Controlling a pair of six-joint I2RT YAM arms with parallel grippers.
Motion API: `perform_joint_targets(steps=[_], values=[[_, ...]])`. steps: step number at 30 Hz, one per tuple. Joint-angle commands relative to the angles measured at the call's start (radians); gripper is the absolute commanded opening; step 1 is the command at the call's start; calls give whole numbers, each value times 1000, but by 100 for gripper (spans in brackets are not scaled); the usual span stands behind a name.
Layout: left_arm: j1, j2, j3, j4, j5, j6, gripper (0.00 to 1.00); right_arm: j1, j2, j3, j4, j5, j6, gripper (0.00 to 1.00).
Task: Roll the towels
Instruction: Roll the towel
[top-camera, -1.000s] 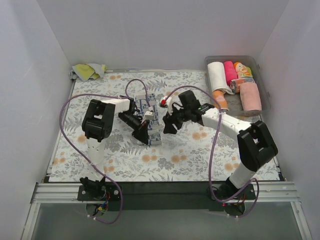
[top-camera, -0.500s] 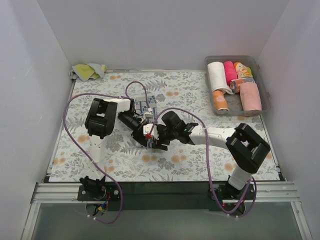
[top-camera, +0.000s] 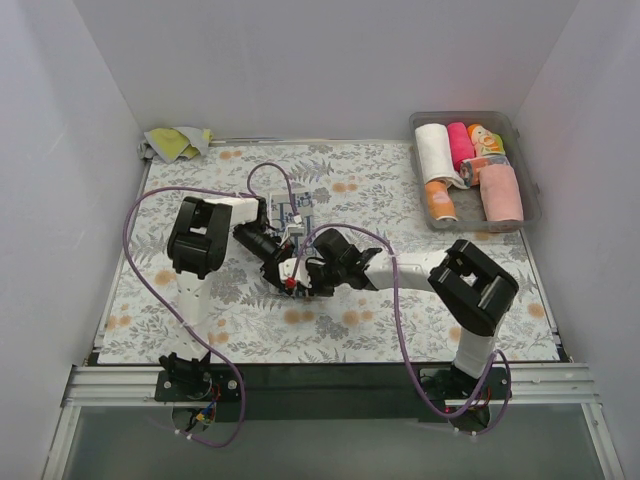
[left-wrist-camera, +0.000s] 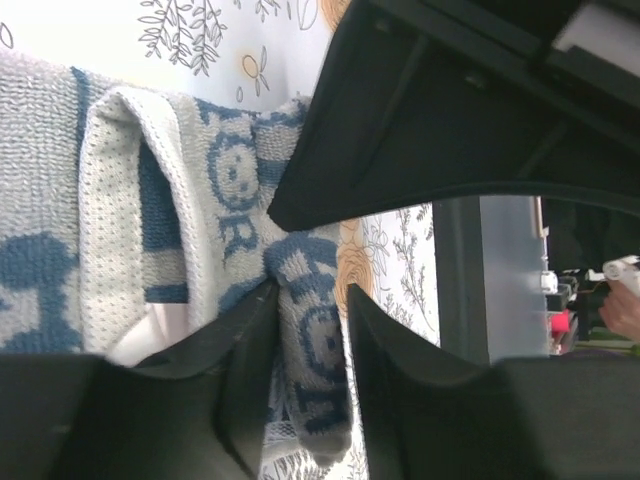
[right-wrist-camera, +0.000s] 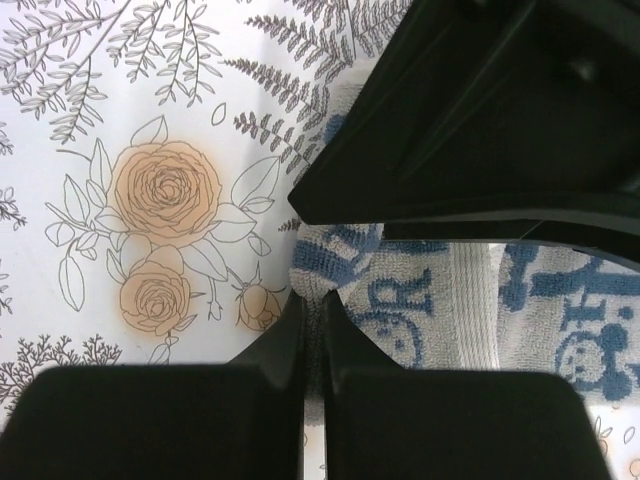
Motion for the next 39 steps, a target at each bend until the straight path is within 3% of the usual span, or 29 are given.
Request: perform_joint_targets(steps=[1, 5, 11, 13, 18, 23, 28, 33, 39], values=[[49, -97, -29, 176, -78, 12, 36, -18, 29, 65, -151, -88, 41, 1], [118, -203, -60, 188, -61, 4, 43, -69, 46, 126, -321, -190, 112, 1], [270, -377, -98, 257, -75, -2, 47, -152, 115, 246, -480, -350, 247, 1], [290, -449, -164, 329, -96, -5, 48, -165, 176, 293, -558, -416, 296, 1], [284, -802, -421, 567, -178, -39, 57, -211, 354, 464, -680, -545, 374, 1], [137, -1049, -695, 805, -361, -37, 59, -242, 474, 553, -724, -617, 445, 1], [-111, -1227, -868, 1057, -500, -30, 66, -247, 565, 646, -807, -660, 470, 1], [-282, -1183, -911, 1144, -574, 4, 66, -265, 627, 680, -823, -707, 519, 1], [-354, -1030, -920, 1239, -667, 7, 61, -285, 661, 696, -824, -744, 565, 1]])
